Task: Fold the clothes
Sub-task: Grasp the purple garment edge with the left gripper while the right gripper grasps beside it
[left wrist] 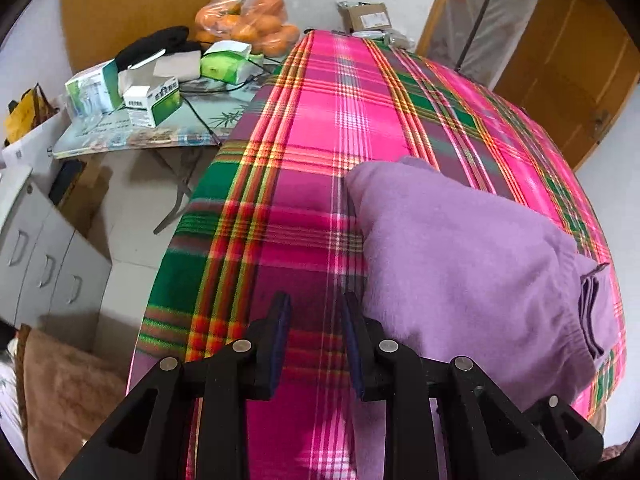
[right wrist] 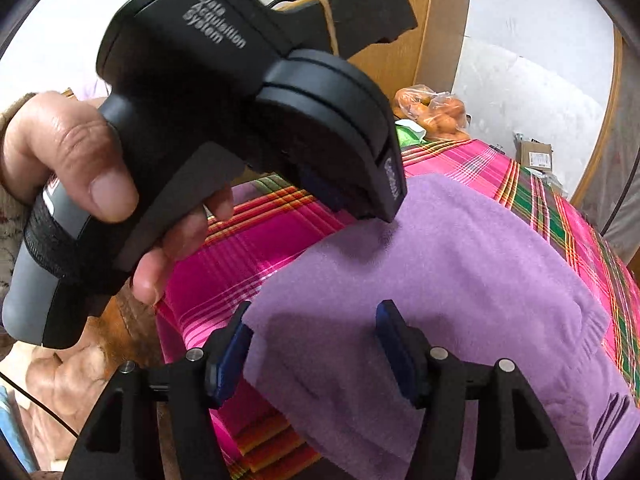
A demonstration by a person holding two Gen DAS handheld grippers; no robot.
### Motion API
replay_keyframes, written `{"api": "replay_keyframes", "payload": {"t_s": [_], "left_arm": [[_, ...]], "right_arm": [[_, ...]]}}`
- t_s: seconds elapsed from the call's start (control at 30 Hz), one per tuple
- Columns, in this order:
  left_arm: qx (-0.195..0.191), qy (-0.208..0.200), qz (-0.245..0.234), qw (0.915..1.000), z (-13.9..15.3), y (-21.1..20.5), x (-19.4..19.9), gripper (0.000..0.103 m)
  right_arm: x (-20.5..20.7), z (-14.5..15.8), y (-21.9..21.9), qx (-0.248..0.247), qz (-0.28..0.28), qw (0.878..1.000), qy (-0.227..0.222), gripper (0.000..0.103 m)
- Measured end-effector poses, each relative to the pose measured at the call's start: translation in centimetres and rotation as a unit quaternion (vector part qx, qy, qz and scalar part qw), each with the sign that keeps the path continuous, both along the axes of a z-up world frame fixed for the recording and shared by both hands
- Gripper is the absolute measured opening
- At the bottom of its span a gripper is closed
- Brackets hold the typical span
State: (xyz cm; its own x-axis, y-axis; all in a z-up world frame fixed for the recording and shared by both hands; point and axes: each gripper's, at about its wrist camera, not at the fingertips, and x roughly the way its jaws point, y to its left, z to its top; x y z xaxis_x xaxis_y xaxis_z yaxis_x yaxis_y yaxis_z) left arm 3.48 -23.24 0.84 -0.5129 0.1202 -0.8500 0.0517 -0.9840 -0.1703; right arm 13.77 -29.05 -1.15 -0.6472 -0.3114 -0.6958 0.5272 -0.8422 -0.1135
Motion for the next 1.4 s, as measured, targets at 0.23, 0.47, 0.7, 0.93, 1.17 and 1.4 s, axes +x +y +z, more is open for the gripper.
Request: {"api": "replay_keyframes", "payload": {"t_s": [0.23, 0.47, 0.7, 0.93, 1.17, 1.4], "left_arm": [[0.064, -0.016, -0.001, 0.9978, 0.0, -1.2, -0.8, 0.027], [0.124, -0.020, -0.011, 0.9921, 0.7, -1.4, -0.5, 0.027], [0.157, -0.031, 0.012, 0.9870, 0.3, -1.9, -0.7, 0.040], [0.177, -0.021, 0.023, 0.9837, 0.8, -2.5, -1.0, 0.040], [0.207, -0.016, 0.034, 0.9777, 0.6, -3.0, -0.4, 0.040], [0.205, 0.020, 0.032, 0.9780, 1.8, -2.9, 1.0, 0.049]], "right_arm": [[0.3, 0.0, 0.7, -0.002, -0.002, 1.000, -0.003, 0.051], [0.7, -0.1, 1.6, -0.007, 0.001, 1.000, 0.000, 0.048], [1.3, -0.2, 2.2, -0.012, 0.004, 1.000, 0.001, 0.047], [1.6, -0.3, 3.0, -0.014, 0.006, 1.000, 0.001, 0.046], [2.1, -0.6, 3.9, -0.016, 0.007, 1.000, 0.002, 0.046], [-1.3, -0.7, 3.9, -0.018, 0.010, 1.000, 0.003, 0.046]]}}
